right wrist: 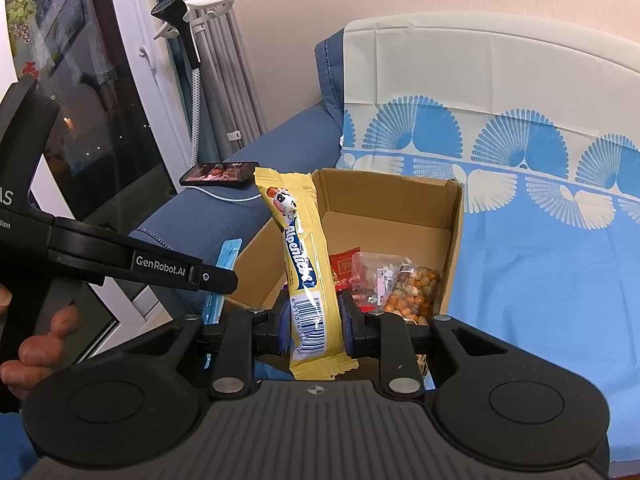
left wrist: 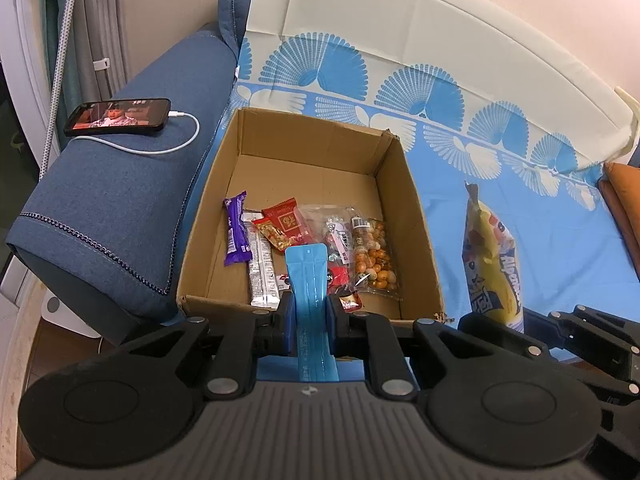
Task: Organize snacks
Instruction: 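Carry the light-blue stick and yellow bar over the box with both tools, then lower both snacks into the box and open both tools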
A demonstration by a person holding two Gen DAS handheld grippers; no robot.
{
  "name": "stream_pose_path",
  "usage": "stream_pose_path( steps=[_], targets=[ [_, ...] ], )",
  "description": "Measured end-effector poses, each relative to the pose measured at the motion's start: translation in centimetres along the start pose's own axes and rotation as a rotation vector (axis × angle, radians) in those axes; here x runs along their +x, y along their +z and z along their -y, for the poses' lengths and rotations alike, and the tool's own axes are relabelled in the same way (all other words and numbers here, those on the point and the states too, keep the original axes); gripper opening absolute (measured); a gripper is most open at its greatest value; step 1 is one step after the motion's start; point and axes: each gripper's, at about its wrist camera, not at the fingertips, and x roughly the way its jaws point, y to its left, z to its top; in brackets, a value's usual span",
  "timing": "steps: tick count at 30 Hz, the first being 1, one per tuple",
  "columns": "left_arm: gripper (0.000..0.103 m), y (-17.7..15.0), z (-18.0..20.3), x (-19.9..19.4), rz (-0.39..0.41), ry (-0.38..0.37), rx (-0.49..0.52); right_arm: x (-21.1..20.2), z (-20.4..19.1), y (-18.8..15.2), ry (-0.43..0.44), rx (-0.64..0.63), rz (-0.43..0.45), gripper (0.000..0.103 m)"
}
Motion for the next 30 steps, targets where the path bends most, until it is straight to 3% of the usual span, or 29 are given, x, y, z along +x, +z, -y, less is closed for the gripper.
stream_pose_path(
  steps=[21,30],
  targets=[
    [0.017,1.5,-0.8,2.4,-0.024,0.012,-0.011,2.4,1.0,0.3,-0.004,0.025,-0.062,0.027],
    [0.018,4.1,-0.9,4.9,-0.035,0.023,0.007,5.2,3.1,1.4,-0.033,0.074,-0.077,0.027]
  ],
)
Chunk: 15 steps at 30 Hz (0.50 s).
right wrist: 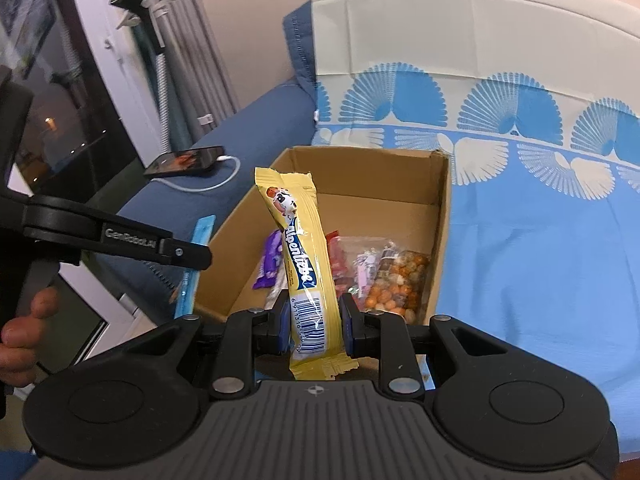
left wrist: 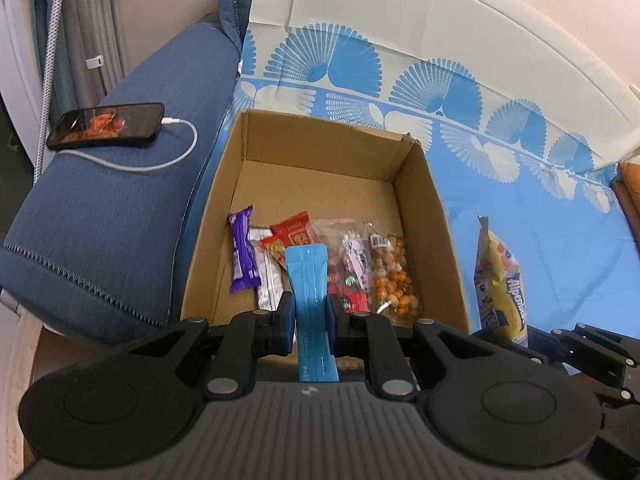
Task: Organize snacks
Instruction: 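Lower both snacks into the box and open both tools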
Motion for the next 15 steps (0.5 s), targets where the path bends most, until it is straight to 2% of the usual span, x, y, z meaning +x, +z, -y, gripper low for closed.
stream_pose_path(
  steps=[15],
  targets=[
    [0.018,4.8,0.1,8.4,-0.064,0.046,0.043,8.3,2.3,3.0,-0.032,0.083,-0.048,0.027]
  ],
)
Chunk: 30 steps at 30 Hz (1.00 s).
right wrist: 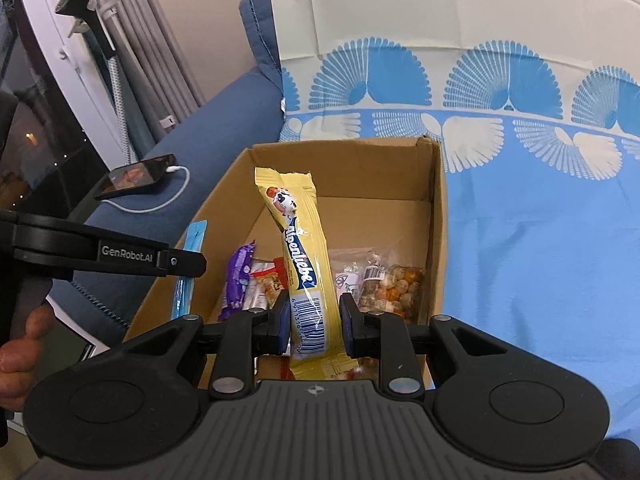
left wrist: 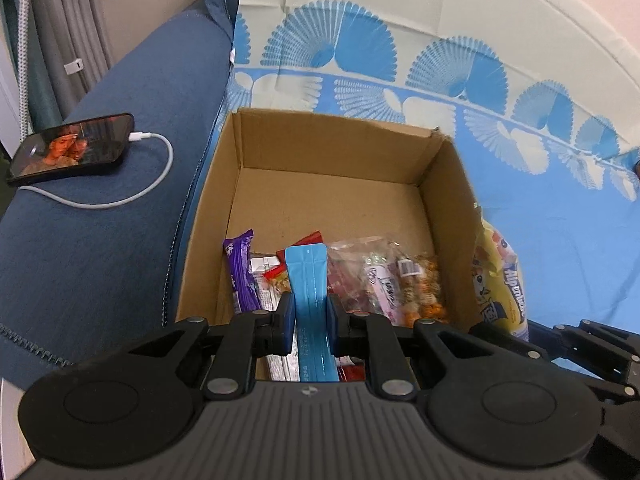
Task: Organize snacks
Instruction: 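Lower both snacks into the box and open both tools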
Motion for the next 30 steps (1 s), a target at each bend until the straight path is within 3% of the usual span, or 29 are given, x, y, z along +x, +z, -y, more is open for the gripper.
stream_pose_path(
  steps=[9,10,11,12,13,14,16,21,30],
  targets=[
    [0.022,1.3,-0.3,4.3,-0.062,0.034,0.007,3.9,0.5,0.9,-0.008,0.004,-0.037,0.027],
    [0.038,1.4,-0.3,4.7,-0.073,0.039,0.008,4.2,0.6,1.0,-0.010,0.003,-0.041,0.027],
    [0.072,1.5,-0.4,5.1,-0.089,0.040,0.003,4.6,0.6,1.1,-0.013,0.003,-0.046,0.028],
    [0.090,1.6,-0.5,5.4,-0.106,0.046,-0.005,4.9,0.7,1.2,-0.019,0.004,-0.053,0.028],
    [0.102,1.7,-0.6,5.6,-0.116,0.061,-0.014,5.2,0.8,1.3,-0.031,0.006,-0.061,0.039],
    [0.103,1.6,-0.6,5.5,-0.098,0.078,-0.018,5.2,0.9,1.4,-0.041,0.012,-0.064,0.060],
    [0.103,1.4,-0.6,5.3,-0.080,0.099,0.004,4.8,1.0,1.3,-0.065,0.021,-0.046,0.081],
    [0.103,0.5,0.1,4.4,-0.088,0.175,0.071,3.0,0.6,0.3,-0.080,0.006,-0.051,0.082],
    [0.103,-3.6,0.9,-1.5,-0.064,0.163,0.058,-2.5,-2.0,-3.6,-0.067,-0.024,-0.039,0.085]
  ],
)
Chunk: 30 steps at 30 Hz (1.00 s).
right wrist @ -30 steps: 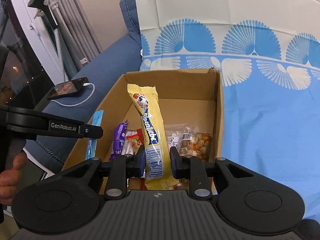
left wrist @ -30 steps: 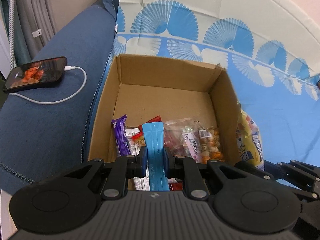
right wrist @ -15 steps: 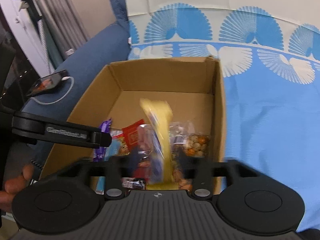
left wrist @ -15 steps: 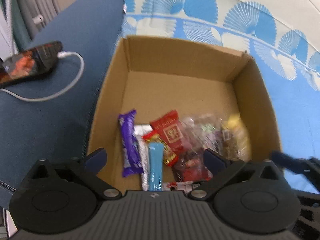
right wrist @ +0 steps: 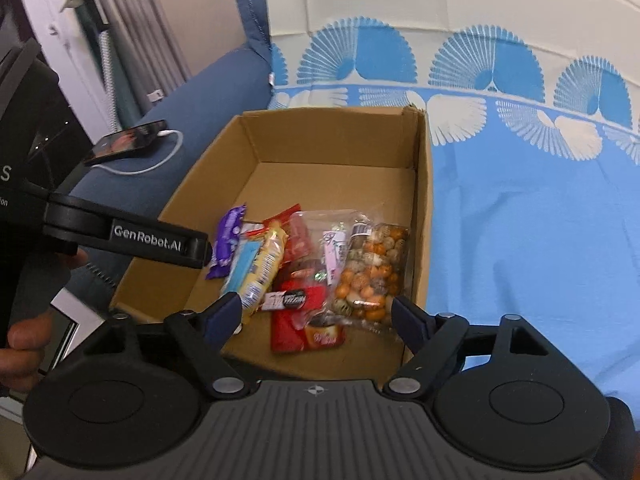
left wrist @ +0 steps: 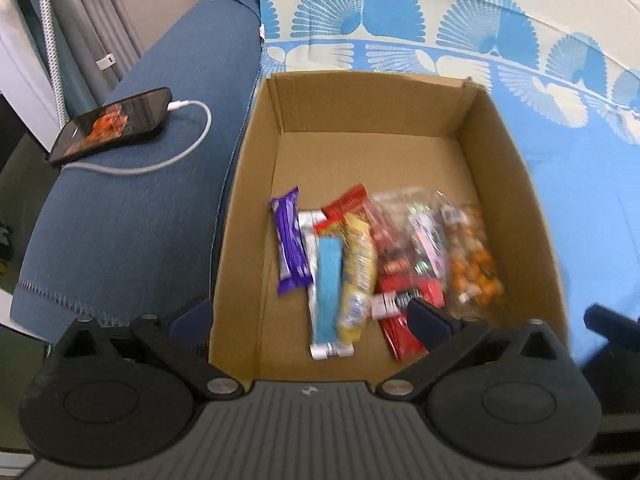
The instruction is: Organize snacks
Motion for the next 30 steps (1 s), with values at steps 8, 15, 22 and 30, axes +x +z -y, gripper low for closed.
stream_pose_path(
  steps=[8,15,22,30],
  targets=[
    [0.103,-3.8,0.1,-4.5,0.058,0.013,-0.015,-4.6,-0.6,-1.4,-0.020,-0.011,0.097,0.095],
    [0.103,-6.0,0.1,-6.8,0.112,0.020,-0.028,-7.1,-1.8,-2.5,-0.023,-0.057,0.130,0.103],
    [0.103,-7.4,0.4,-7.8,0.105,0.068,-0.014,-8.2,-2.3,-3.3,-0.041,-0.075,0.131,0.103],
    [0.103,-8.2,0.5,-8.4,0.135,0.100,-0.015,-8.9,-2.9,-4.0,-0.055,-0.098,0.141,0.103]
  ],
)
